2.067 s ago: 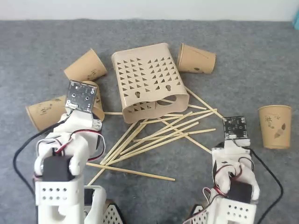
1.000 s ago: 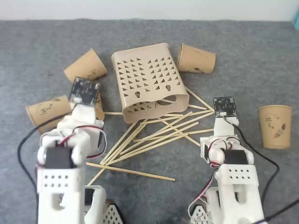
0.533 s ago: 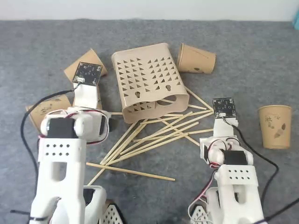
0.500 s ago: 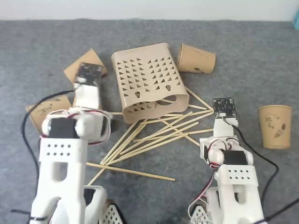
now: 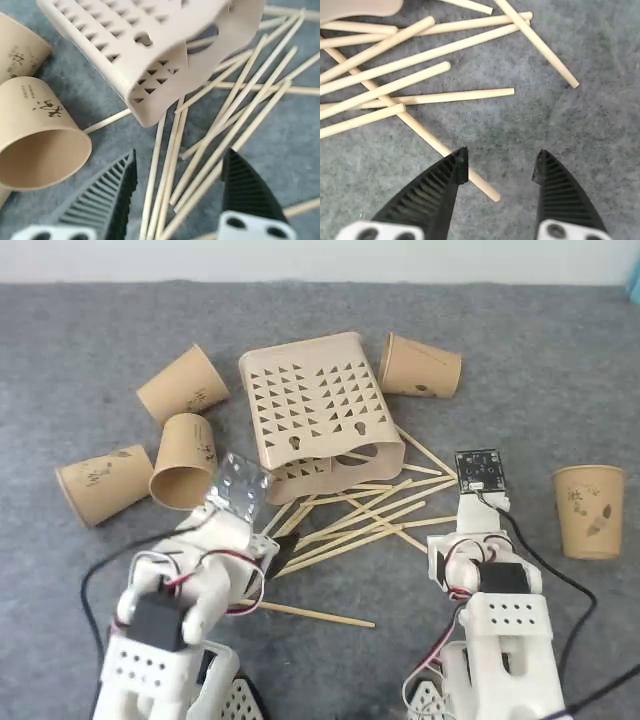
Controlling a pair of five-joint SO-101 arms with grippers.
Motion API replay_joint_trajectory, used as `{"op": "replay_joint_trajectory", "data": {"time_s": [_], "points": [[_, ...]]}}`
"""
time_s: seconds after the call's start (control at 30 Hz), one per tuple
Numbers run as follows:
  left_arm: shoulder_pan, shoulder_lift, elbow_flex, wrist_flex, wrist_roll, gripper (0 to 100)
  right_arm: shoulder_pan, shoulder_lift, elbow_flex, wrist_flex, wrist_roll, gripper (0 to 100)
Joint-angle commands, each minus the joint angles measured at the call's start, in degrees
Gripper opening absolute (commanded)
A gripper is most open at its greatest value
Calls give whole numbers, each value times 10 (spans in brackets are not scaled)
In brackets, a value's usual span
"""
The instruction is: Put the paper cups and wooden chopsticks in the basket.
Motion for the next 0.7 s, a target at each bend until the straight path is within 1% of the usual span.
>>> {"op": "replay_joint_trajectory", "data": {"time_s": [0.0, 0.07, 0.13, 0.2, 0.53, 0.67], "points": [[-31, -62, 95, -135, 0, 257, 0, -5, -4, -8, -6, 226], [-58, -72, 136, -205, 6, 257, 0, -5, -4, -8, -6, 226], [-69, -72, 170, -267, 4, 257, 0, -5, -4, -8, -6, 226], [-70, -72, 195, -310, 4, 257, 0, -5, -4, -8, -6, 226], [-56, -71, 218, -392, 7, 254, -1, -5, -4, -10, -6, 226], [-56, -71, 229, -402, 15, 256, -1, -5, -4, -10, -6, 226]]}}
